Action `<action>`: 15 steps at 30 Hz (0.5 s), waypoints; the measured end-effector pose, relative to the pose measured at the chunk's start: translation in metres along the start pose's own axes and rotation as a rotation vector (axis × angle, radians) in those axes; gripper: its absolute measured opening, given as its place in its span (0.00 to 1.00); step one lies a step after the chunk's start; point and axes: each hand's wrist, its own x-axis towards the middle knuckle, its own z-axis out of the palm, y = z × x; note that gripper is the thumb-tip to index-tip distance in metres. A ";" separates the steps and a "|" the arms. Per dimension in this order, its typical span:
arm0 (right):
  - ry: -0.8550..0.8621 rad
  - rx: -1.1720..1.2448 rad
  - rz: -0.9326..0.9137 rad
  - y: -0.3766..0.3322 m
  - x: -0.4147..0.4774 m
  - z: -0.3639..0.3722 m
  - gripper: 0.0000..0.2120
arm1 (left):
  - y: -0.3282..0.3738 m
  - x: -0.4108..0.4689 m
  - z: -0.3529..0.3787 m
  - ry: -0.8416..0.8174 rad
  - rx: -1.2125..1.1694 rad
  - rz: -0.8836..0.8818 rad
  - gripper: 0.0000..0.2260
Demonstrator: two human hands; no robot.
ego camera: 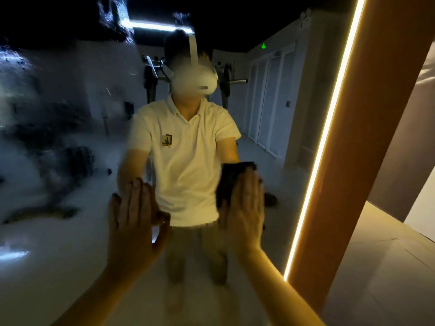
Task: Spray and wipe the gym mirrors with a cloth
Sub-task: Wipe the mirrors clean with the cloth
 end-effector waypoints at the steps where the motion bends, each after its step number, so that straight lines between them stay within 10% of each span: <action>1: -0.036 -0.012 -0.086 -0.018 -0.007 0.009 0.33 | -0.003 -0.005 0.001 -0.014 0.005 0.020 0.42; 7: -0.125 -0.026 -0.463 -0.077 -0.022 0.034 0.31 | -0.014 -0.014 0.007 -0.012 0.047 0.086 0.44; 15: -0.064 -0.203 -0.360 0.042 -0.036 -0.007 0.29 | -0.008 -0.016 0.015 0.003 0.056 0.056 0.45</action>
